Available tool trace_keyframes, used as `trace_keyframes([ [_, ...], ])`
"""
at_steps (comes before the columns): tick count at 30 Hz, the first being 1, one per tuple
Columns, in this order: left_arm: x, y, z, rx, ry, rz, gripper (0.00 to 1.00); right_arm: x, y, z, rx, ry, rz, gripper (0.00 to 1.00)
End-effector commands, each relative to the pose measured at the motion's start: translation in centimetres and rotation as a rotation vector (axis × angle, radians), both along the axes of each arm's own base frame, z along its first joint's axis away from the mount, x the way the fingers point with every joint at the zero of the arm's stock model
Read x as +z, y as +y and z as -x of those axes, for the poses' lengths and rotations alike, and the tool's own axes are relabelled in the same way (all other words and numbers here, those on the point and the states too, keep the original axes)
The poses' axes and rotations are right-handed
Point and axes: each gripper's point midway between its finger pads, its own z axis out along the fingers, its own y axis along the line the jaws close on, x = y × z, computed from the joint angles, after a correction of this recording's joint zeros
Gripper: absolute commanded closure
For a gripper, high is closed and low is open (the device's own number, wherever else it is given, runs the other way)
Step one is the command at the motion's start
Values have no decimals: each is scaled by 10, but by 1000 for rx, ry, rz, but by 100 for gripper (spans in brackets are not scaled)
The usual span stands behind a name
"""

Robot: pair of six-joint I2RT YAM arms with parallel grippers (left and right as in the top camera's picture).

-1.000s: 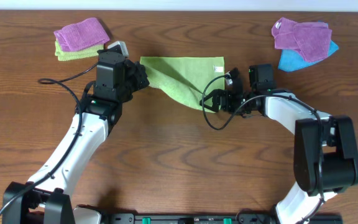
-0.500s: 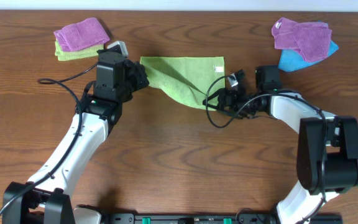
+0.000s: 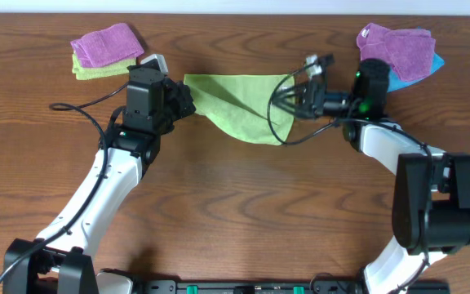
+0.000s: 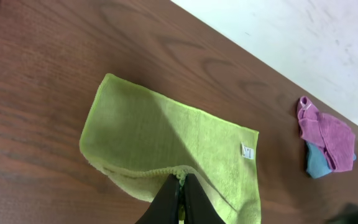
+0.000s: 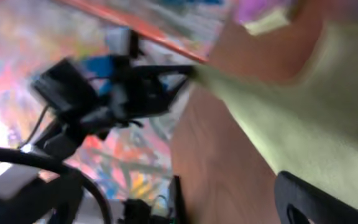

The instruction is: Fold the cloth

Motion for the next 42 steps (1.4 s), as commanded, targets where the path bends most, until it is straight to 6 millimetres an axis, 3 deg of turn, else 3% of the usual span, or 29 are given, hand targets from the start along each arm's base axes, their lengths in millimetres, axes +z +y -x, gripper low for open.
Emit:
trace_keyframes([
  [1,16,5,-6,19,-41,-7,94,13,-4,14,95,129,-22,1],
  [9,12,6,-3,11,-30,-27,94,15,-12,14,90,92,-20,1],
  [12,13,6,-3,10,-30,-27,94,10,-20,-2,2,73,-24,1],
  [18,12,6,-3,10,-26,-28,94,-25,-49,-47,-287,191,17,1],
  [21,12,7,-3,11,-26,-28,94,-72,-64,-62,-466,307,147,1],
  [27,11,9,-3,19,-27,-38,94,-139,-51,-31,-468,405,431,1],
  [29,10,9,-3,20,-23,-44,94,-147,-47,-20,-444,409,507,1],
  [31,9,10,-2,19,-16,-47,94,-154,-58,-11,-458,387,651,1],
  [32,8,10,-1,16,-15,-50,94,-157,-74,-7,-488,377,777,1],
  [36,7,10,-1,12,-10,-57,94,-129,-91,4,-462,275,919,1],
  [42,6,10,0,12,-7,-57,94,-101,-92,46,-375,229,962,1],
])
